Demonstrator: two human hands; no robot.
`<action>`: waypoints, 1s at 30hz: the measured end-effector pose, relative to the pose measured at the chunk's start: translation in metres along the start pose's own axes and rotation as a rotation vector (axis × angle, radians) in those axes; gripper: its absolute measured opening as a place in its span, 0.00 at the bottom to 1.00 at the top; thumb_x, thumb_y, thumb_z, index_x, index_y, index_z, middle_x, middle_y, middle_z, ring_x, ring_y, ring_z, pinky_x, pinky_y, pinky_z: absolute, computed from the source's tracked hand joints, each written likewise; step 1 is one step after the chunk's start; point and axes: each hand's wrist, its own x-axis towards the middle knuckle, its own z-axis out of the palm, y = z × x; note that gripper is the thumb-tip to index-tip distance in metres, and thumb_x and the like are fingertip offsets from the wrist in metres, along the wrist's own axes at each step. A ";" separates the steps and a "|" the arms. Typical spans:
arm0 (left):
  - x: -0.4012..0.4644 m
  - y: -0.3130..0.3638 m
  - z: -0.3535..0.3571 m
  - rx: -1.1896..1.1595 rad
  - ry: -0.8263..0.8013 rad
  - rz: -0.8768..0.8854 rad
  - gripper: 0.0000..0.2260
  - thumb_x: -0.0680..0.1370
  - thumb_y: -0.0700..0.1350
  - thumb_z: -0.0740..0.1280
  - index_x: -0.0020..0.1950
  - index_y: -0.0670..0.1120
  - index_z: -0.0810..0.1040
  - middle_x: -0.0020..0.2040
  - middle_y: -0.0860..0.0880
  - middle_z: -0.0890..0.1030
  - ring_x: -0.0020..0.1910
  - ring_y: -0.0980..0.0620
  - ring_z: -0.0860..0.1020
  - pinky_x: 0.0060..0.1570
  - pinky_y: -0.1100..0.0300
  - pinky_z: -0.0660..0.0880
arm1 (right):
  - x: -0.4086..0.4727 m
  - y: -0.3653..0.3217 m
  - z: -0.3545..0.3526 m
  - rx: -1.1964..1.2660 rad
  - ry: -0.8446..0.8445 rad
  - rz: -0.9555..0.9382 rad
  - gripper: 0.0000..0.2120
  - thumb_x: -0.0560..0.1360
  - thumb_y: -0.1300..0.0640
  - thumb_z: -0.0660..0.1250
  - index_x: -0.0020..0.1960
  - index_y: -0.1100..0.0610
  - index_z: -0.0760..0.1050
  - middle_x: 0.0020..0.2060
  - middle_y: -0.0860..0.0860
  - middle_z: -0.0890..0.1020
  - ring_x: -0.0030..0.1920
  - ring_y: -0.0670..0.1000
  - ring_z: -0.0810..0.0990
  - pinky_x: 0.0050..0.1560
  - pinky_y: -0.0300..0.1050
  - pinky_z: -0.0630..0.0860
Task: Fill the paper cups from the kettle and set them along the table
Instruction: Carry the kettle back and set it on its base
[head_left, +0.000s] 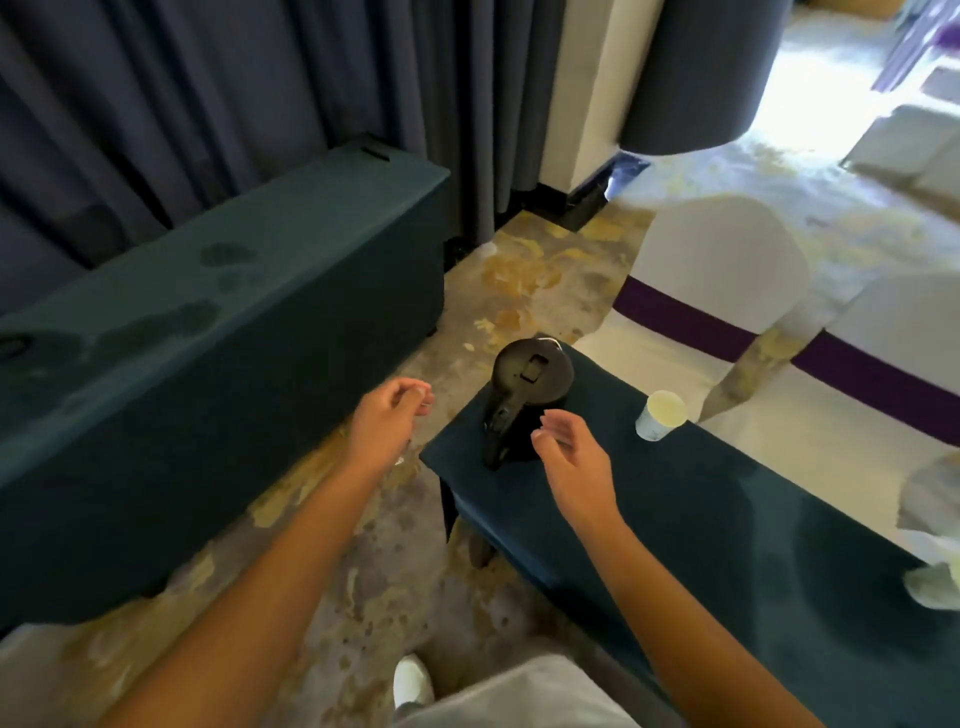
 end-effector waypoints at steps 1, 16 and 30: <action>0.007 0.005 -0.004 0.012 -0.019 0.007 0.07 0.82 0.45 0.65 0.52 0.46 0.83 0.49 0.49 0.86 0.51 0.51 0.84 0.58 0.48 0.80 | 0.001 0.000 0.006 -0.011 0.018 0.030 0.17 0.81 0.51 0.69 0.69 0.53 0.76 0.64 0.48 0.82 0.64 0.47 0.80 0.67 0.49 0.77; 0.143 0.067 0.086 0.227 -0.408 0.212 0.06 0.80 0.47 0.65 0.50 0.50 0.82 0.51 0.49 0.85 0.53 0.50 0.82 0.59 0.46 0.78 | 0.062 0.022 0.039 -0.283 0.002 0.276 0.28 0.77 0.37 0.68 0.70 0.53 0.74 0.64 0.48 0.79 0.63 0.51 0.79 0.55 0.43 0.73; 0.225 0.057 0.207 0.608 -0.976 0.414 0.07 0.81 0.51 0.65 0.55 0.53 0.82 0.53 0.53 0.84 0.55 0.53 0.80 0.55 0.55 0.77 | 0.071 0.014 0.067 -0.196 -0.134 0.497 0.21 0.74 0.41 0.74 0.49 0.59 0.78 0.41 0.51 0.81 0.42 0.49 0.80 0.43 0.44 0.76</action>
